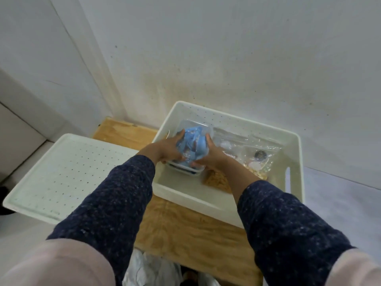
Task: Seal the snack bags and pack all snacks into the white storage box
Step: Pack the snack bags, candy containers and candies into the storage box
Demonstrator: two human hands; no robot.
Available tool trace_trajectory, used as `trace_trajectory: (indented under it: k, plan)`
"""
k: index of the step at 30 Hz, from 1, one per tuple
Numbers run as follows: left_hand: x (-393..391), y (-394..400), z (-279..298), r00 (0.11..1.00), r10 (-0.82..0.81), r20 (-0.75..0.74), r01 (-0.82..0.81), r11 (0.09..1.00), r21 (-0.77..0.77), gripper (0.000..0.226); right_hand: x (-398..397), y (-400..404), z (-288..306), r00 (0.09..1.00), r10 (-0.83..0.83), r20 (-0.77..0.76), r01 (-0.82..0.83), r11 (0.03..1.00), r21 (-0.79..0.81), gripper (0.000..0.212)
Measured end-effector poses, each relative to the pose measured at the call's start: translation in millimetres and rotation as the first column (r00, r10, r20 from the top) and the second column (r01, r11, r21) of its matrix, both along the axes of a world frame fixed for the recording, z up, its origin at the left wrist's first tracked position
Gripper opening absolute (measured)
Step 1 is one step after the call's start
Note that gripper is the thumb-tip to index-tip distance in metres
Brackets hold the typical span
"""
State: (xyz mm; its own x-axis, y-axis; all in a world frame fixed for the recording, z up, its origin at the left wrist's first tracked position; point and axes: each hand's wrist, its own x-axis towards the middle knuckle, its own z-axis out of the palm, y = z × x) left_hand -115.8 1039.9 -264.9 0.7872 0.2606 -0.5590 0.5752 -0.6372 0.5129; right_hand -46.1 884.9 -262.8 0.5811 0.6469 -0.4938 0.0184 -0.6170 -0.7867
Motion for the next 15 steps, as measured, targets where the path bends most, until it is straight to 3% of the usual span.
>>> trace_trajectory:
  k: [8,11,13,15]
  plan:
    - [17.3,0.7,-15.2,0.991,-0.057,-0.121,0.075,0.986,0.149,0.104,-0.5,7.1,-8.5,0.997,0.062,0.049,-0.06,0.996,-0.06,0.104]
    - [16.9,-5.4,-6.5,0.992,-0.104,-0.072,0.123,0.932,0.34,0.077,-2.9,12.1,6.1,0.996,0.04,0.079,-0.031,0.994,-0.107,0.067]
    - [14.9,-10.1,-1.2,0.987,-0.159,-0.032,0.154,0.861,0.485,0.05,-5.9,12.4,20.2,0.99,0.041,0.134,-0.022,0.989,-0.143,0.061]
    - [11.4,-12.3,2.8,0.983,-0.179,0.048,0.127,0.839,0.529,0.048,-10.6,7.0,34.3,0.965,0.119,0.234,-0.072,0.977,-0.202,0.062]
